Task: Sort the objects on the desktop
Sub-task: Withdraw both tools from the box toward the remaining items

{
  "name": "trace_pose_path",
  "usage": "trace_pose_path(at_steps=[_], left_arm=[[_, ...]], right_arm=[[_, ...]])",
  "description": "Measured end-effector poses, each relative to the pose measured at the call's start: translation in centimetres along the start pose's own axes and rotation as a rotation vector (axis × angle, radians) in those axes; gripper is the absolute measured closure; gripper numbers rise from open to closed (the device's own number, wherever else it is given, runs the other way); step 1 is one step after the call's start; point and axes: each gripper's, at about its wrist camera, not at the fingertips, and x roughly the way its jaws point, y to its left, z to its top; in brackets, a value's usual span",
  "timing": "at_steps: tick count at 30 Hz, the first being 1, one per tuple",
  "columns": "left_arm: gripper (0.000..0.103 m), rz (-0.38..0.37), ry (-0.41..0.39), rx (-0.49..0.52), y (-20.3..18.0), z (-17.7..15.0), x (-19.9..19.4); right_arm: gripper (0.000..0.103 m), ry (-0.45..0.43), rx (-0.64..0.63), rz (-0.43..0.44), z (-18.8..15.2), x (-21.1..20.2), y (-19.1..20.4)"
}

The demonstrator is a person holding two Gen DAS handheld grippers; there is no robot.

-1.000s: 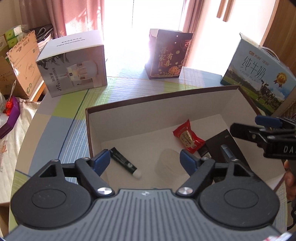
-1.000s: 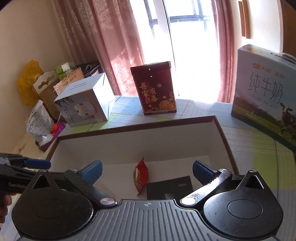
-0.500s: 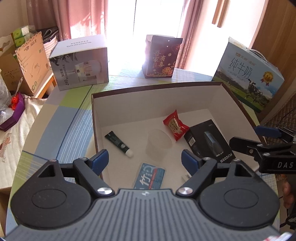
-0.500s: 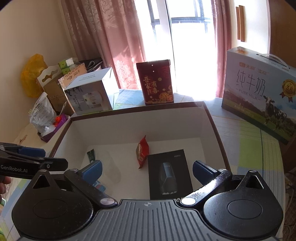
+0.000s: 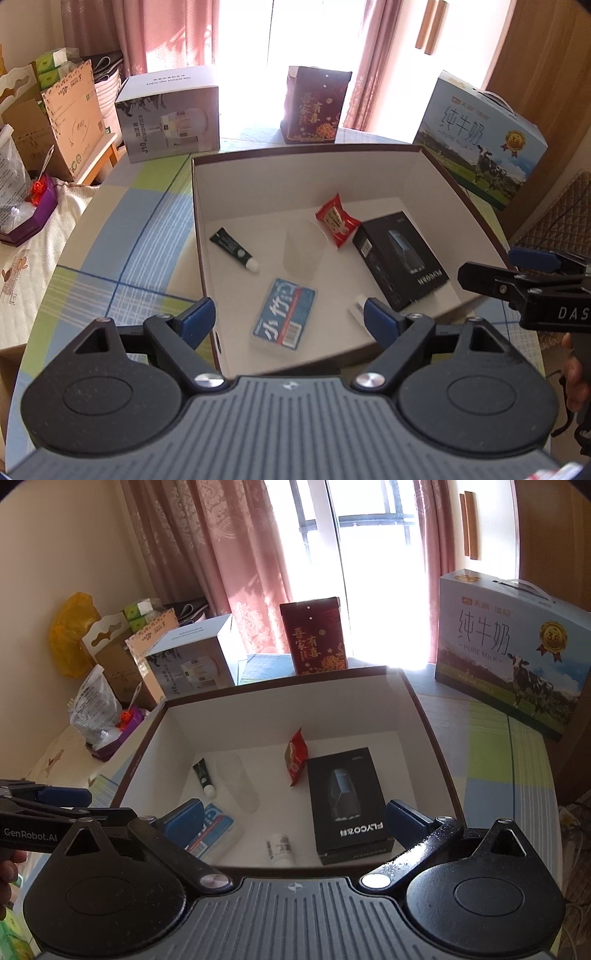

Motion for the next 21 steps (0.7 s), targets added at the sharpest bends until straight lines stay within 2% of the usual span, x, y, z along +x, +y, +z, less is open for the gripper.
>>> trace_pose_path(at_steps=[21], left_arm=[[0.018,-0.005,0.059,0.041,-1.7,-6.7,-2.7]], right_arm=[[0.002,0.052,-0.032,0.022,-5.7,-3.8,1.2]])
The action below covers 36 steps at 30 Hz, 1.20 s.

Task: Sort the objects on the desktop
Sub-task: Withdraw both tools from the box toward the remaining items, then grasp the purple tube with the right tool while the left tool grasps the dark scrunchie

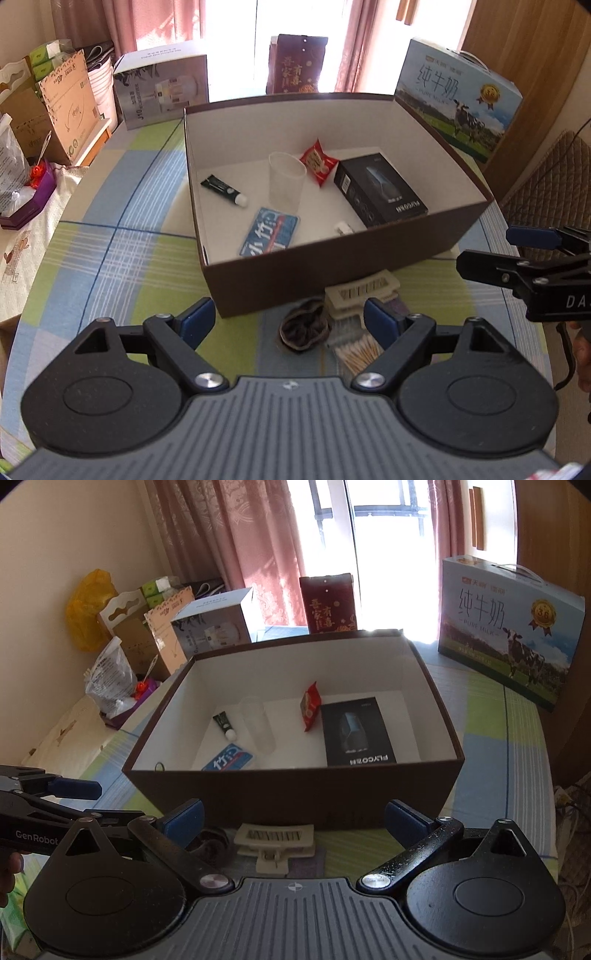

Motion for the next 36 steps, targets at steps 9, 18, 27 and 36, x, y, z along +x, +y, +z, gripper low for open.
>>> trace_pose_path(at_steps=[9,18,27,36], left_arm=[[0.018,0.017,0.043,0.003,-0.1,-2.3,0.6],[0.018,0.029,0.106,-0.010,0.4,-4.6,1.7],[0.018,0.037,0.127,0.001,0.5,-5.1,2.7],[0.018,0.048,0.144,0.000,0.9,-5.0,3.7]], right_arm=[[0.002,0.066,-0.005,-0.002,-2.3,0.7,-0.1],[0.002,0.140,0.009,-0.015,-5.2,1.6,-0.7],[0.002,0.179,0.013,-0.063,-7.5,3.2,-1.5],[0.037,0.175,-0.019,-0.063,-8.0,4.8,-1.2]])
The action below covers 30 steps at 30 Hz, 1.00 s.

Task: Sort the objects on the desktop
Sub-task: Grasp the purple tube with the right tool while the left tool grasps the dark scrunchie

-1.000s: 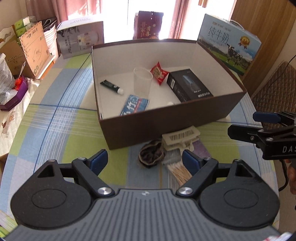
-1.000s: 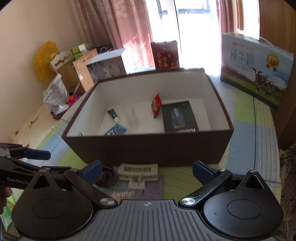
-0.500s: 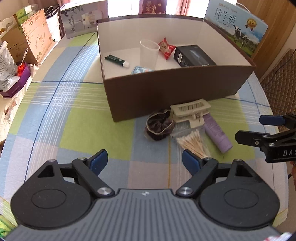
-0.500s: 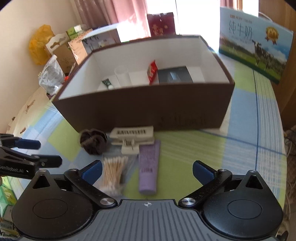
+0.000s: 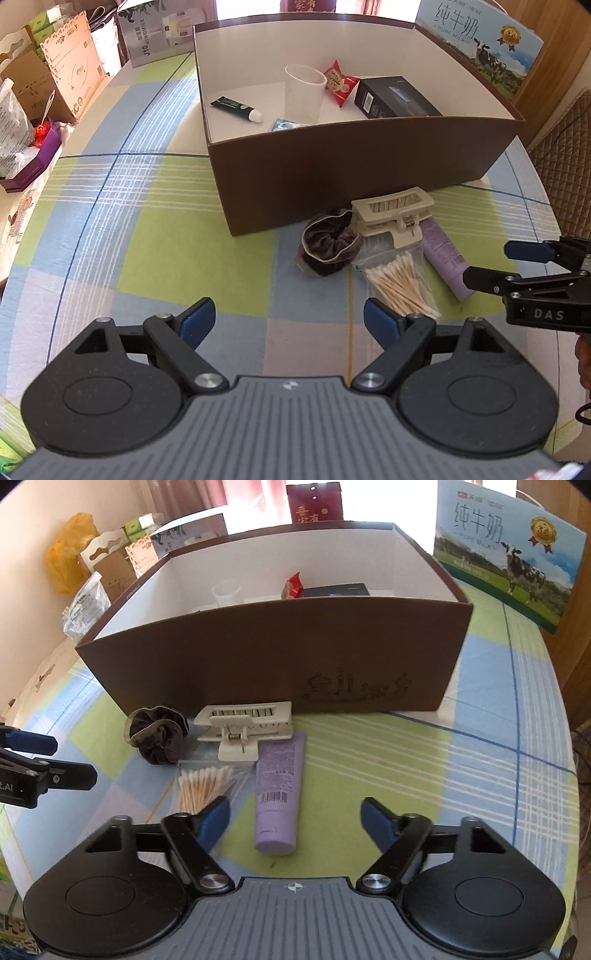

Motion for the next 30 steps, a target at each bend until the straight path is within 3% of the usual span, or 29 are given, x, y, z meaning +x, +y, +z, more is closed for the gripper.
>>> trace_pose_path(at_steps=[5,10,14,20,30], left_arm=[[0.018,0.008,0.015,-0.005,0.4,0.1,0.7],[0.018,0.009,0.034,-0.007,0.7,0.0,1.5],[0.018,-0.001,0.032,0.002,0.7,0.1,2.0],[0.018,-0.029,0.024,0.032,0.2,0.4,2.6],[0.022,-0.064,-0.057,0.129,-1.0,1.1,3.6]], right_arm=[[0.056,0.024,-0.058,-0.012,0.0,1.8,0.9],[0.060,0.040,-0.077,-0.011,-0.1,3.0,1.1],[0.074,0.045,-0.102,0.000,-0.3,3.5,1.1],[0.074,0.043,-0.086,-0.018,-0.8,2.8,0.3],[0.074,0.039,0.108,-0.131,-2.2,0.1,-5.7]])
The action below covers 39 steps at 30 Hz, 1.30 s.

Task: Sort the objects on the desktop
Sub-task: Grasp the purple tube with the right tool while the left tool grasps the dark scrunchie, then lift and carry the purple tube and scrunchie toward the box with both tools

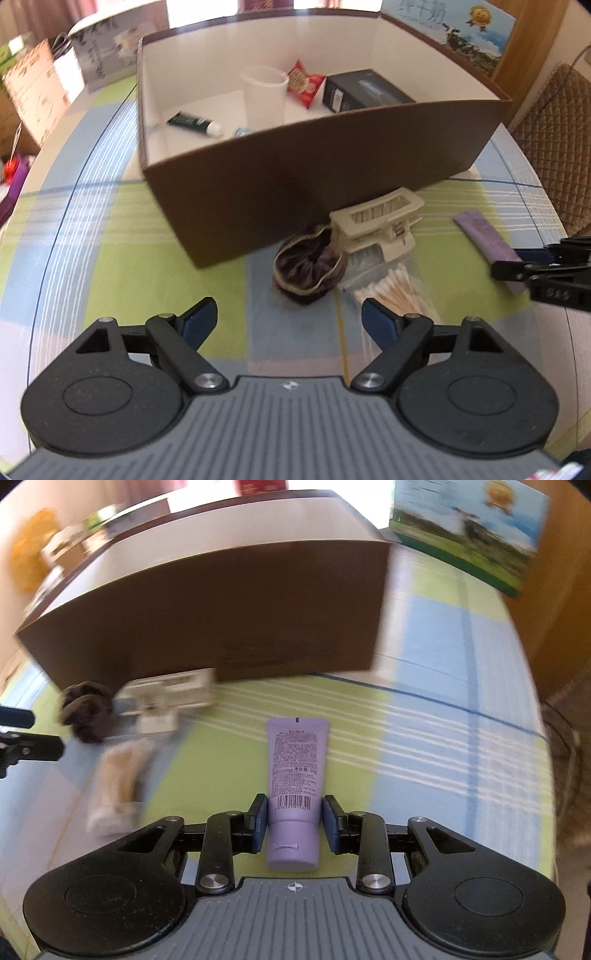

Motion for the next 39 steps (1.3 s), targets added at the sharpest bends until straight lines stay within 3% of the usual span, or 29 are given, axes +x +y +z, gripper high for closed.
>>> trace_pose_path(at_steps=[7,12,15,16,19,23,27,39], left_arm=[[0.041,-0.024,-0.055,0.079,-0.6,0.9,1.2],[0.042,-0.055,-0.090,0.103,-1.0,1.4,2.2],[0.057,-0.067,-0.091,0.117,-1.1,1.6,3.0],[0.066,-0.066,-0.085,0.123,-1.2,1.6,3.3],[0.076,-0.065,-0.089,0.144,-1.3,1.5,3.4],[0.079,-0.029,-0.085,0.157,-1.1,1.1,2.8],[0.080,0.013,-0.056,0.115,0.0,0.7,2.0],[0.080,0.053,-0.010,0.024,2.9,-1.3,-0.1]], right_arm=[[0.074,-0.004,0.075,-0.053,-0.8,-1.0,-2.9],[0.074,0.001,0.088,-0.067,-1.3,-1.1,-3.4],[0.074,0.000,0.101,-0.066,-1.4,-1.2,-3.6],[0.074,0.000,0.104,-0.065,-1.4,-1.3,-3.6],[0.074,-0.001,0.110,-0.063,-1.5,-1.2,-3.6],[0.074,-0.004,0.108,-0.058,-1.4,-1.1,-3.5],[0.061,-0.010,0.085,-0.072,-1.2,-0.8,-3.2],[0.060,-0.030,-0.037,-0.088,0.2,0.9,-2.5]])
